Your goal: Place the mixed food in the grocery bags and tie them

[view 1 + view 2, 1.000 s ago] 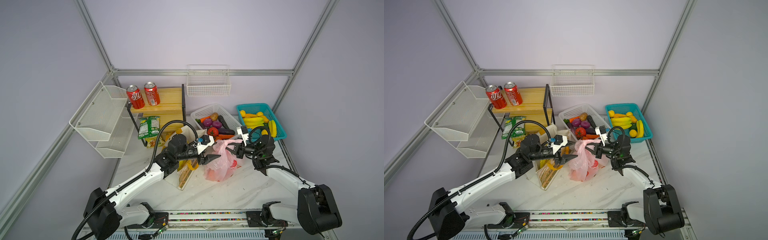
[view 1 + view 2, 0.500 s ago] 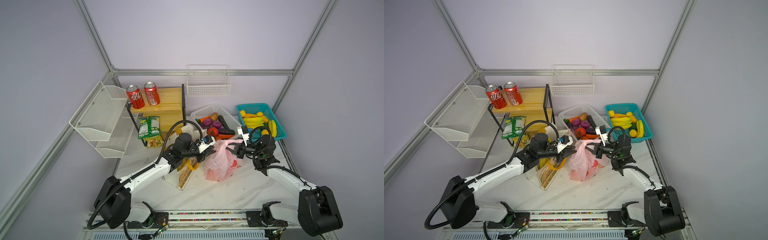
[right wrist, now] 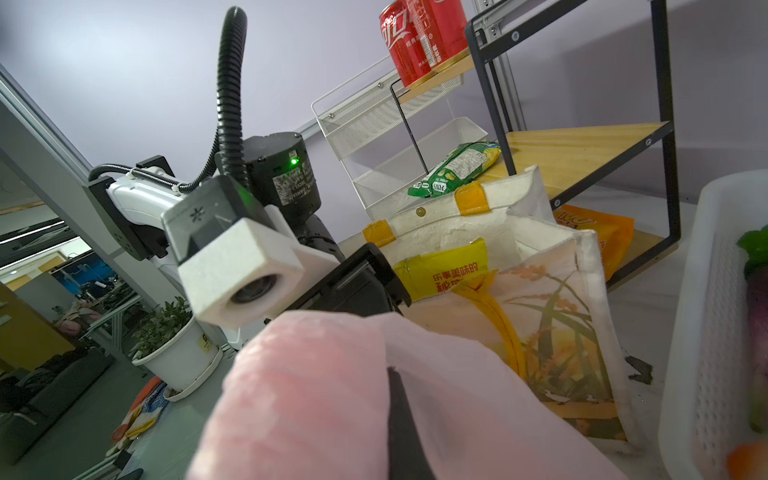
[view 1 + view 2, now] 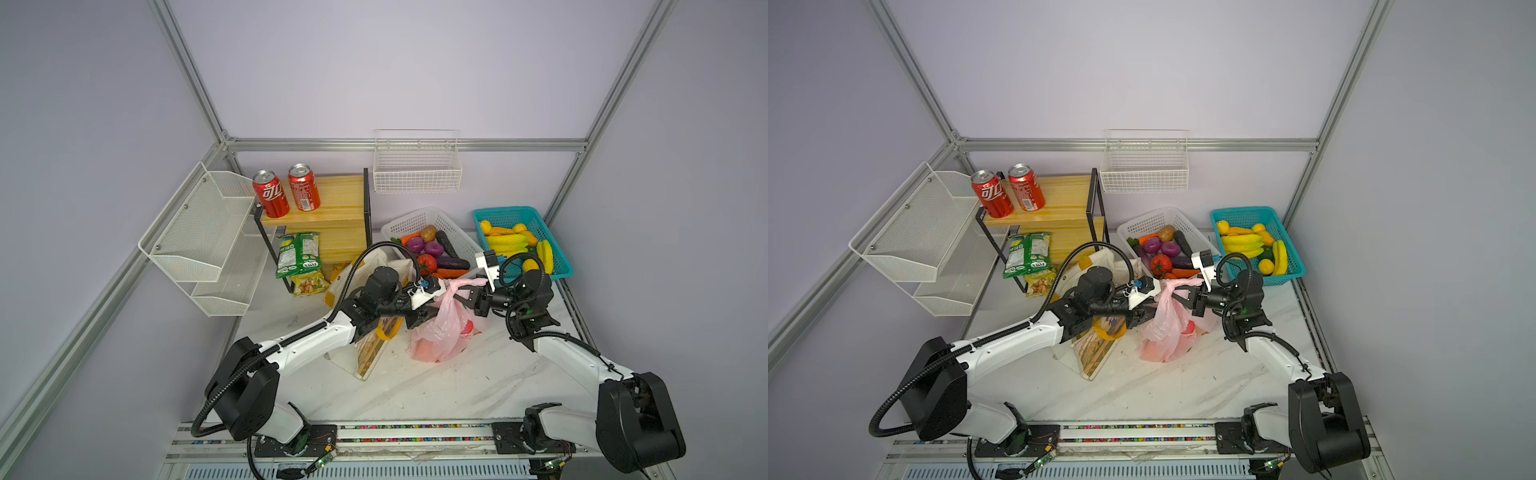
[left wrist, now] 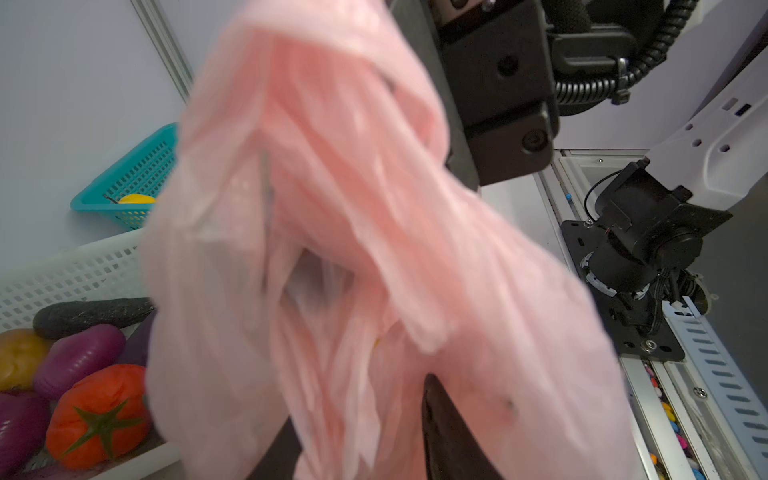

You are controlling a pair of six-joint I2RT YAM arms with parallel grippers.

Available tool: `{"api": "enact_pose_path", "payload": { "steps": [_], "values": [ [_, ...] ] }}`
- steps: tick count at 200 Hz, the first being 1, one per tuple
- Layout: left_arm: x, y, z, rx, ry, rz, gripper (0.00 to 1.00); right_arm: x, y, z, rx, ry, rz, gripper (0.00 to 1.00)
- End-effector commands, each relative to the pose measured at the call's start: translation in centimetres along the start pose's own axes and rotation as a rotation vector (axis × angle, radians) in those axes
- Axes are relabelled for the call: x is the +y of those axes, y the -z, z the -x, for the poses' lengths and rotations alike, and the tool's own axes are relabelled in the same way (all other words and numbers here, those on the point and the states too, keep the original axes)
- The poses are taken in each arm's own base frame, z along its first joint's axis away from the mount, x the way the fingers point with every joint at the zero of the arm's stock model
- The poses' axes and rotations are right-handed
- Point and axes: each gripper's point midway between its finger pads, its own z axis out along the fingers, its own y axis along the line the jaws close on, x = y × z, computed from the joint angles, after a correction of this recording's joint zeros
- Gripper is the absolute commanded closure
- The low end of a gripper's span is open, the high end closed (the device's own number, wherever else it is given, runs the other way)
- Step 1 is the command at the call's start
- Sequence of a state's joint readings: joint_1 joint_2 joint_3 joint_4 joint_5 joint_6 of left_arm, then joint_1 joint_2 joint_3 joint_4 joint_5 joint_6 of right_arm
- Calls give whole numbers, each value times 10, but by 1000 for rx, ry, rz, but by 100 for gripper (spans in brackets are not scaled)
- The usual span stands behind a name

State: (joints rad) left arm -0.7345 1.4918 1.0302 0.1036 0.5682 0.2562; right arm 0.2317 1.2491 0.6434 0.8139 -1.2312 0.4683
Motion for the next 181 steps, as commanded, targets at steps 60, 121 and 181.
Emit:
{"api": "enact_pose_path", "payload": {
  "steps": [60,121,181],
  "values": [
    [15,19,58,-175,-70,102,66,18,-2,9,12,32,75,100],
    [8,30,60,-164,-106,91,79,11,-3,8,22,27,54,100],
    [13,27,52,-134,-88,113,100,7,-3,9,11,27,17,100]
  ]
}}
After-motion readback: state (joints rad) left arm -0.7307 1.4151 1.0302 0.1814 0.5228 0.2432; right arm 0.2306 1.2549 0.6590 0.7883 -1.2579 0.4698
